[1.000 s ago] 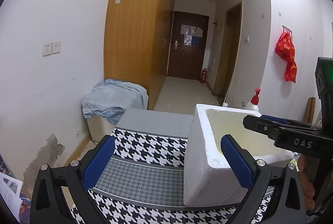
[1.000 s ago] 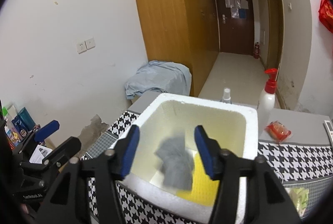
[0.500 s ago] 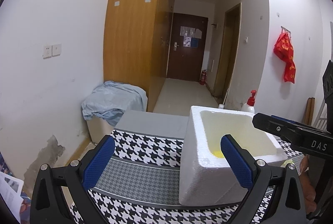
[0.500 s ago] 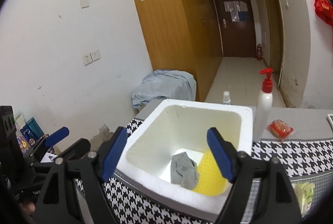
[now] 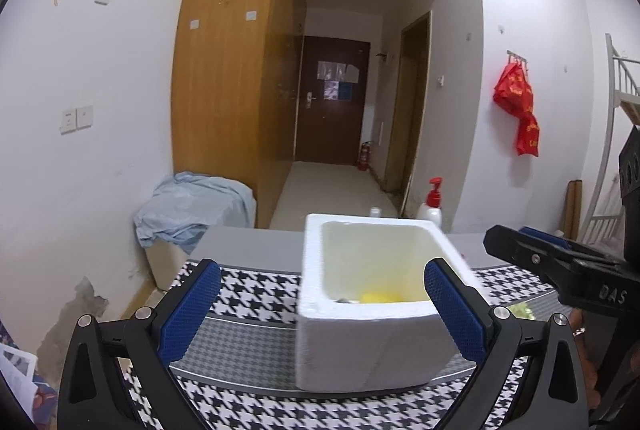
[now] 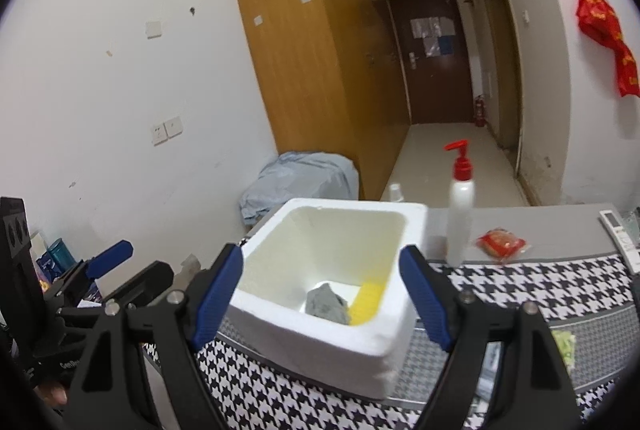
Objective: Organize soft objects
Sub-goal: 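Move both grippers away from the box toward the blue mask and snack packet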
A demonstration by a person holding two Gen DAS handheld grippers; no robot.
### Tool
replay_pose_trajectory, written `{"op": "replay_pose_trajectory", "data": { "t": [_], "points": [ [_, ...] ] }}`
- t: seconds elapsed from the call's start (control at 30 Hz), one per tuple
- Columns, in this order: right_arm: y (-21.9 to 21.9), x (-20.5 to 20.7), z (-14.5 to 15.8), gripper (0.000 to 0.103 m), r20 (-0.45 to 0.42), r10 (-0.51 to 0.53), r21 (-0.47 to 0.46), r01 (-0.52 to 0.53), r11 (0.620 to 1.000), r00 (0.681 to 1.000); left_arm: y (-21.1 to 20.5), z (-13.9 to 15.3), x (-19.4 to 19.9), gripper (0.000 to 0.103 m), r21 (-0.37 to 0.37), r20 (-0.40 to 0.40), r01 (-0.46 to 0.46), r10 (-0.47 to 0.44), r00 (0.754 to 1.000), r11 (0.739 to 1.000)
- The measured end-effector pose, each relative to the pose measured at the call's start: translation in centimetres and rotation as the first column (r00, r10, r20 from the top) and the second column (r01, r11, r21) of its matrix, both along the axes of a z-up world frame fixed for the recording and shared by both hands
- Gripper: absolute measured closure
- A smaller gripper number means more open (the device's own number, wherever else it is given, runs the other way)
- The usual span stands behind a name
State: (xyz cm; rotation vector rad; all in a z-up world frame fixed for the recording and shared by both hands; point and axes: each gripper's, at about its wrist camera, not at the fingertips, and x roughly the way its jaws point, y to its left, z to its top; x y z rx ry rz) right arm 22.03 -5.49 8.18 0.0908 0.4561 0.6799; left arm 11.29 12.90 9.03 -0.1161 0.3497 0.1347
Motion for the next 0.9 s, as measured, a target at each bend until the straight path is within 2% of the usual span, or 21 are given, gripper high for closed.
{"op": "replay_pose_trajectory", "data": {
  "t": [0.13, 0.57, 0.9],
  "points": [
    [-1.5, -0.5, 0.2, 0.004, 0.015, -0.020, 0.017, 0.020, 1.000, 1.000, -1.4, 0.1, 0.1, 0.001, -0.005, 0.005, 0.028, -0.028, 1.000, 1.000],
    [-6.8, -1.9, 0.1, 0.004, 0.070, -0.154, -0.003, 0.155, 0.988, 0.986, -5.9, 0.3, 0.7, 0.001, -0.007, 0.010, 0.129, -0.128, 0.992, 0.992],
    [-11.4, -2.5, -0.4, 0.000, 0.063, -0.236, 0.007, 0.236, 0.972, 0.970, -10.0, 0.0, 1.7, 0.001, -0.002, -0.002, 0.211, -0.211, 0.978, 0.978]
  ]
}}
